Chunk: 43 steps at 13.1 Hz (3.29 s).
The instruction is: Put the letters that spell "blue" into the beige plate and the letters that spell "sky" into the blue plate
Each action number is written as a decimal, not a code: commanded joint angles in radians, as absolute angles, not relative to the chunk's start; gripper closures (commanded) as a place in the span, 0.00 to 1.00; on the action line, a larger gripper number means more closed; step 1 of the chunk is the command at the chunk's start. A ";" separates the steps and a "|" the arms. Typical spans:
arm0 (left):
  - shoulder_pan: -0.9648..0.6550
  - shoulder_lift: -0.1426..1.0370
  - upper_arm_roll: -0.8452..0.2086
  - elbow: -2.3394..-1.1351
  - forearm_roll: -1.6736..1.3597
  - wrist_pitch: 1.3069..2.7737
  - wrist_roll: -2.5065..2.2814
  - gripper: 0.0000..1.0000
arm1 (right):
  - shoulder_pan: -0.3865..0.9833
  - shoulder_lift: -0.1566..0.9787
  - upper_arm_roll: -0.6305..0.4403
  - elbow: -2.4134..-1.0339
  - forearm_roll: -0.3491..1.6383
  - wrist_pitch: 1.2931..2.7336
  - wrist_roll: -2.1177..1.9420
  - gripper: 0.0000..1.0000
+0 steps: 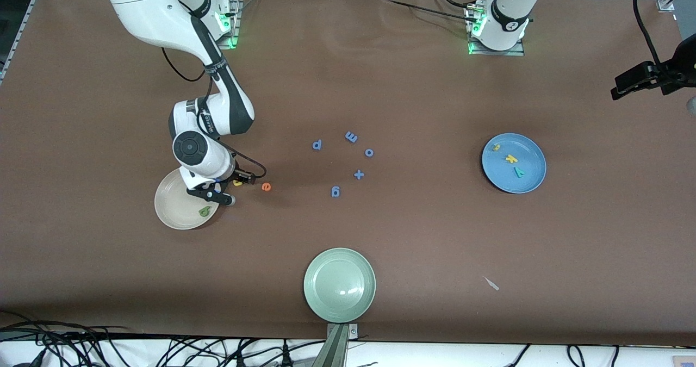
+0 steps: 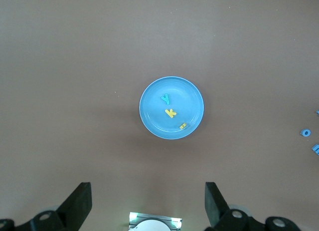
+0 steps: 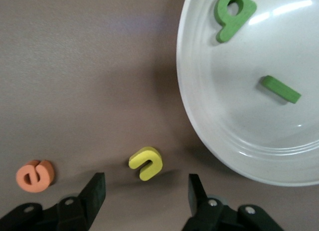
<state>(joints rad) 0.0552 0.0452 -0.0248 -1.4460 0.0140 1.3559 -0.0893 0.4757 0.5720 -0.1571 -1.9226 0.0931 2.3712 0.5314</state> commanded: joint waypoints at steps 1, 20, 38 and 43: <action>0.061 0.023 -0.028 -1.450 0.034 1.341 -0.061 0.00 | 0.476 0.561 -0.156 -1.942 0.101 2.393 0.520 0.31; 0.071 0.028 -0.037 -1.457 -0.017 1.347 -0.057 0.00 | 0.466 0.592 -0.158 -1.931 0.091 2.450 0.503 0.69; 0.087 -0.061 -0.067 -1.651 -0.051 1.493 -0.014 0.00 | 0.377 0.566 -0.235 -1.756 0.115 2.138 0.245 0.47; 0.086 -0.032 -0.064 -1.621 -0.051 1.489 -0.012 0.00 | 0.419 0.568 -0.235 -1.747 0.190 2.138 0.304 0.24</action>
<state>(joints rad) 0.0795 -0.0470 -0.0640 -1.6405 -0.0378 1.4900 -0.0364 0.4032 0.5720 -0.2337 -1.7480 0.1689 2.1376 0.2729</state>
